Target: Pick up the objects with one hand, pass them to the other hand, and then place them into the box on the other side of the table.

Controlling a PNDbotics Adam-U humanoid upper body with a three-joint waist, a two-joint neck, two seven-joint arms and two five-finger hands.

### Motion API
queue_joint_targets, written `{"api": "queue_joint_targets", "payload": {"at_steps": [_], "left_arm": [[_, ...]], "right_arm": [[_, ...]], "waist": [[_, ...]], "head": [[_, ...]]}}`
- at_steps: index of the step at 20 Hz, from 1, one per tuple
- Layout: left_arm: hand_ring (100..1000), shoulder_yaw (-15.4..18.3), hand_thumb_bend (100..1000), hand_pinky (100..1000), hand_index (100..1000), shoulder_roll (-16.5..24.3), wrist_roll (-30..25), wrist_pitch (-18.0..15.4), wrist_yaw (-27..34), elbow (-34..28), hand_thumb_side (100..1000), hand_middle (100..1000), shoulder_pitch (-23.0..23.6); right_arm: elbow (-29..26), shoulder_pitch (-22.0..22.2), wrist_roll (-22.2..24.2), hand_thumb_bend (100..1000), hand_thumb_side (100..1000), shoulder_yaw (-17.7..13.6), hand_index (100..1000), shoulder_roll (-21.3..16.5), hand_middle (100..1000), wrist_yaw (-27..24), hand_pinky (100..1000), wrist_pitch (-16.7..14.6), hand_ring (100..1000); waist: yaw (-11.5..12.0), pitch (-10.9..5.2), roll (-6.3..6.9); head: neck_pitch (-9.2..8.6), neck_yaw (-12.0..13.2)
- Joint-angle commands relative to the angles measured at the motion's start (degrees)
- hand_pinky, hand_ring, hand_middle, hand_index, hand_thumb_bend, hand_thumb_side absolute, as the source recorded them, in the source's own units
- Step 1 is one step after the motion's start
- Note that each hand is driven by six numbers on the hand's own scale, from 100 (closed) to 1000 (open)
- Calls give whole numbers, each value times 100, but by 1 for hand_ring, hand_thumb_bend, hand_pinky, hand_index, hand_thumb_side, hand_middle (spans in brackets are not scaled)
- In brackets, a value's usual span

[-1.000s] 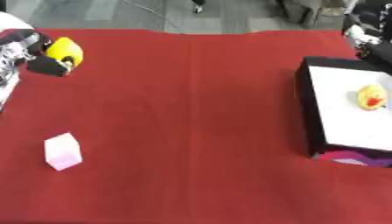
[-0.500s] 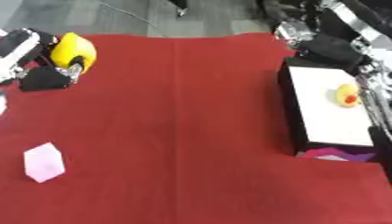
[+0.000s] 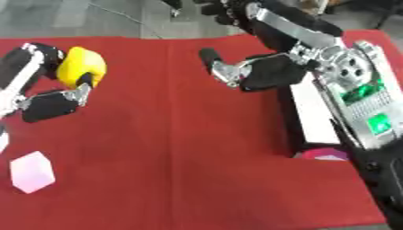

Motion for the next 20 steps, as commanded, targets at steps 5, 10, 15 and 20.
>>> {"api": "queue_joint_targets", "payload": {"at_steps": [5,10,15,20], "left_arm": [[517,-220,100,620,569,-131,333,-444,-384,-247,378,490,19],[517,-356,100,618,564,-275,446,-743,-757,-329,358,492,-14],[520,-448,100,620,564,-385,486,-1004,-1178,-398,342,495,-34],[517,-503,100,616,562,-426,546,-1118,-1233,-462,348,492,-41]], "right_arm": [[178,-294,463,100,229,265,1000,339,1000,384,1000,-82,1000],[353,-424,636,100,211,430,1000,536,1000,585,1000,-120,1000],[528,-509,673,100,203,515,1000,674,1000,773,1000,-81,1000],[644,-546,670,100,192,572,1000,747,1000,874,1000,-62,1000]], "waist": [[-4,-124,-3],[2,-123,-19],[2,-125,-34],[8,-127,-37]], "head": [[37,-56],[75,-122],[96,-173],[107,-194]]}}
